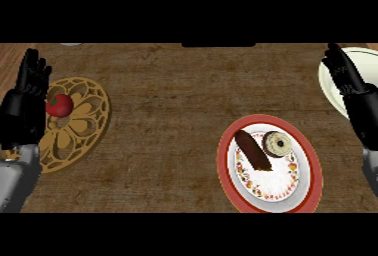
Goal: Pick the sweet potato from the plate and place it in the bowl
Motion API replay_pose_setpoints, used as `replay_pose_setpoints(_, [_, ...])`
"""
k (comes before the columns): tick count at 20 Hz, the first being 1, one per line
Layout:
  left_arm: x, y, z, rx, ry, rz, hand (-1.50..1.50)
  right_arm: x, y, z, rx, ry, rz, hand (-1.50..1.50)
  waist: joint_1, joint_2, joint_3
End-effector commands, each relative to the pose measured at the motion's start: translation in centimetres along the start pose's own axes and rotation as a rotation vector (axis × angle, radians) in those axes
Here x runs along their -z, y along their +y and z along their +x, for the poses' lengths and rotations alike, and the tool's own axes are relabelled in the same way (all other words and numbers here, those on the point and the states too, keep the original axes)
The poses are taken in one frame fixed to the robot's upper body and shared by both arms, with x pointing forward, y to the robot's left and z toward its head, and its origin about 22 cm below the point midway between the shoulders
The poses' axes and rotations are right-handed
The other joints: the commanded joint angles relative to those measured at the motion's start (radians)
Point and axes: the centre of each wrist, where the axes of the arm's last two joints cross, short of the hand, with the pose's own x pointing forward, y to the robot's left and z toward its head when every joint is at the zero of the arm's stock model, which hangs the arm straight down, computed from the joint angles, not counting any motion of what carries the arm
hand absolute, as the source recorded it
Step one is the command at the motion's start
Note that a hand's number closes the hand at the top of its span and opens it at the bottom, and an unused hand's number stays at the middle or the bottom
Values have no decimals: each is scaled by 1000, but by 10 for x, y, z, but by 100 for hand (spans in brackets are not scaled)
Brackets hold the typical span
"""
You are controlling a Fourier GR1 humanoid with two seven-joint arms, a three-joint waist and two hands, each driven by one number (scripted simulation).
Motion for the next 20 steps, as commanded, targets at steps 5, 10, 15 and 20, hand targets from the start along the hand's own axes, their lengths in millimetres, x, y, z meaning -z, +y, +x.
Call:
replay_pose_setpoints(5, [-5, 11, -14, 78, 113, -80, 0, 27, 41, 71, 53, -406, 431, 150, 19, -32, -33])
replay_pose_setpoints(10, [-37, 14, -41, 53, 240, -72, 0, -16, -7, 11, -514, 10, 183, -150, -45, -45, -33])
replay_pose_setpoints(15, [-38, 14, -26, 67, 226, -81, 0, -94, 18, 6, -534, -122, 288, -150, -36, -39, -32])
replay_pose_setpoints(20, [-44, 1, -19, 46, 207, -114, 0, -110, 6, 32, -584, -72, 262, -150, -24, -37, -32])
